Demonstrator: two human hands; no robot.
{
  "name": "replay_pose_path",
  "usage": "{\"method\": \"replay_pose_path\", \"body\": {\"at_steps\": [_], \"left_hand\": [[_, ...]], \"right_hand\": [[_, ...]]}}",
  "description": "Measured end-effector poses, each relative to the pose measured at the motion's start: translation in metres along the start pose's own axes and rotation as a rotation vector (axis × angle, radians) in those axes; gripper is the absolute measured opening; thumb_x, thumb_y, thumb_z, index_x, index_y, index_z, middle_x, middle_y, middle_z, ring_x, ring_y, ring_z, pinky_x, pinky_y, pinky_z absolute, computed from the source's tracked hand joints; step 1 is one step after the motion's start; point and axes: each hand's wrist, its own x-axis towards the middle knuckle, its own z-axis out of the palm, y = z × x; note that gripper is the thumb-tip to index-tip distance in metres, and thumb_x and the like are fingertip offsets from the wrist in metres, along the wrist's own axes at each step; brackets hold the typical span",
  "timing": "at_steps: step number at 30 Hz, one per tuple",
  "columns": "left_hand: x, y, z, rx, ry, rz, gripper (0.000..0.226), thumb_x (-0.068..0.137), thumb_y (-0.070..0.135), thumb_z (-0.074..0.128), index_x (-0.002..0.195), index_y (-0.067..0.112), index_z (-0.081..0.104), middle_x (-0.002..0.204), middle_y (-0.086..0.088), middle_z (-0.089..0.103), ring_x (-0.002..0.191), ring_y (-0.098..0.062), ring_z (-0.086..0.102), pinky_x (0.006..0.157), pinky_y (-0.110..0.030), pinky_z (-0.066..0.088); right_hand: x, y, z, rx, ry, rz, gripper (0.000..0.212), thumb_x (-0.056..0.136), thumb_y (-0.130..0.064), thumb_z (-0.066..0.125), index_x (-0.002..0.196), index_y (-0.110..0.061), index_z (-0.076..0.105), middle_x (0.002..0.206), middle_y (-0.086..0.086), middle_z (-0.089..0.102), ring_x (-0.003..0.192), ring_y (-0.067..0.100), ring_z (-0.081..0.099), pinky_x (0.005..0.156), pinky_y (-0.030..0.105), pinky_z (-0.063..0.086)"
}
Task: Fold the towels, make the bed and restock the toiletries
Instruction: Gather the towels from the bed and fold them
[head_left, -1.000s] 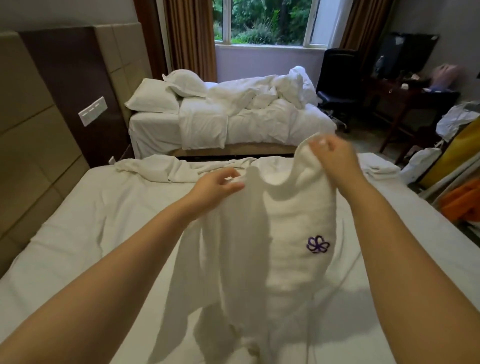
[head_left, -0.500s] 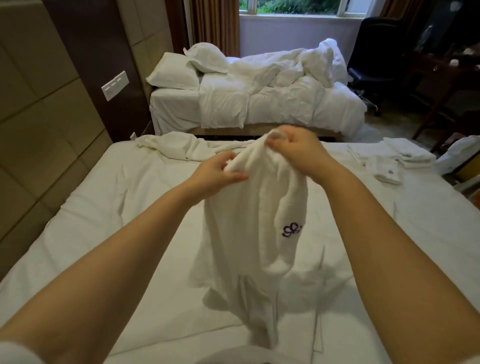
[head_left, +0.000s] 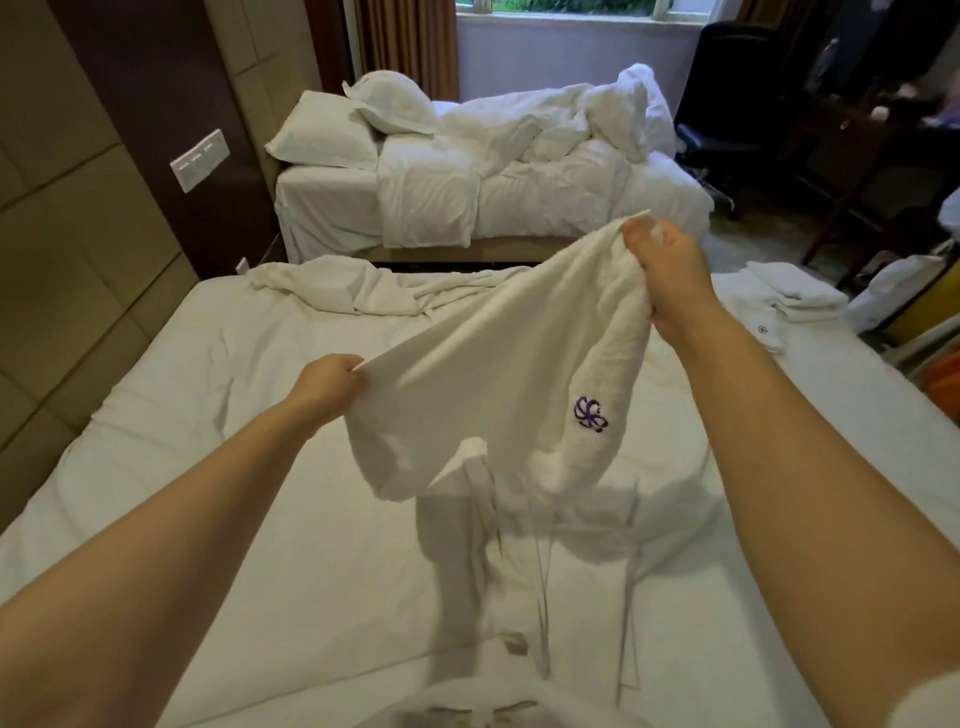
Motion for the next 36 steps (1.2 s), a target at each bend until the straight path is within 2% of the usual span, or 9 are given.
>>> {"method": "replay_pose_path", "body": {"at_steps": [3,5,10,18,22,26,28,32,36], "left_hand": [[0.007,-0.013,-0.008,0.110,0.026,-0.008,0.028,0.088,0.001,0.040,0.071,0.012,0.060,0.073,-0.005,0.055,0.071,-0.022,0.047,0.057,-0.029,0.033],[0.012,-0.017,-0.016,0.175,0.092,-0.021,0.026,0.089,0.003,0.042,0.079,0.013,0.064,0.081,-0.006,0.058,0.079,-0.024,0.049,0.062,-0.030,0.033],[0.025,-0.036,-0.037,0.242,0.205,-0.151,0.021,0.091,0.011,0.051,0.099,0.010,0.070,0.100,-0.011,0.065,0.089,-0.026,0.053,0.074,-0.031,0.041],[0.029,-0.047,-0.044,-0.197,0.441,-0.320,0.031,0.093,0.002,0.043,0.113,0.005,0.067,0.118,-0.016,0.063,0.109,-0.036,0.055,0.085,-0.034,0.042],[0.025,-0.009,-0.047,-0.283,0.540,-0.044,0.030,0.091,0.000,0.044,0.105,0.009,0.069,0.117,-0.010,0.063,0.111,-0.029,0.054,0.089,-0.031,0.041],[0.022,0.040,-0.057,-0.548,0.425,0.164,0.040,0.087,-0.008,0.037,0.078,0.021,0.064,0.097,0.002,0.060,0.091,-0.018,0.053,0.075,-0.032,0.042],[0.013,0.060,-0.065,-0.655,0.340,0.254,0.046,0.081,-0.014,0.033,0.075,0.022,0.060,0.087,0.004,0.058,0.078,-0.013,0.050,0.068,-0.031,0.039],[-0.017,0.105,-0.076,-0.653,0.171,0.505,0.049,0.082,-0.019,0.037,0.081,0.021,0.066,0.081,0.010,0.066,0.080,-0.006,0.059,0.071,-0.021,0.047],[-0.046,0.152,-0.068,-0.509,-0.002,0.780,0.041,0.080,-0.018,0.052,0.085,0.021,0.063,0.069,-0.006,0.054,0.064,-0.012,0.047,0.062,-0.017,0.040]], "right_hand": [[0.002,-0.001,-0.012,-0.091,-0.052,-0.063,0.024,0.097,-0.030,0.051,0.110,-0.012,0.061,0.093,-0.002,0.060,0.088,0.014,0.058,0.072,0.021,0.050],[0.004,-0.001,-0.019,-0.175,-0.089,-0.103,0.022,0.098,-0.026,0.050,0.109,-0.011,0.059,0.087,-0.003,0.056,0.076,0.007,0.053,0.058,0.009,0.045],[0.005,0.000,-0.032,-0.290,-0.150,-0.096,0.016,0.097,-0.027,0.052,0.081,-0.026,0.055,0.080,-0.006,0.054,0.073,0.009,0.051,0.061,0.023,0.041],[-0.005,0.002,-0.034,-0.401,-0.276,-0.099,0.015,0.097,-0.021,0.050,0.103,-0.015,0.062,0.091,-0.001,0.058,0.079,0.008,0.052,0.066,0.019,0.041],[-0.008,-0.005,-0.034,-0.440,-0.401,-0.079,0.029,0.094,-0.006,0.046,0.089,-0.025,0.067,0.093,-0.008,0.064,0.085,0.008,0.057,0.070,0.019,0.044],[-0.006,-0.023,-0.039,-0.574,-0.530,-0.076,0.052,0.090,0.009,0.040,0.100,-0.032,0.069,0.098,-0.012,0.062,0.091,0.002,0.055,0.074,0.013,0.041],[-0.002,-0.031,-0.042,-0.578,-0.441,-0.149,0.052,0.090,0.012,0.039,0.096,-0.031,0.067,0.092,-0.008,0.061,0.085,0.004,0.054,0.077,0.011,0.043],[-0.004,-0.036,-0.028,-0.379,-0.203,-0.304,0.049,0.079,0.020,0.045,0.071,-0.024,0.066,0.084,-0.009,0.066,0.087,0.010,0.061,0.097,0.038,0.049],[-0.026,-0.049,0.017,-0.158,-0.251,-0.457,0.047,0.076,0.020,0.055,0.070,-0.025,0.065,0.080,-0.010,0.067,0.076,0.000,0.064,0.087,0.029,0.053]]}}
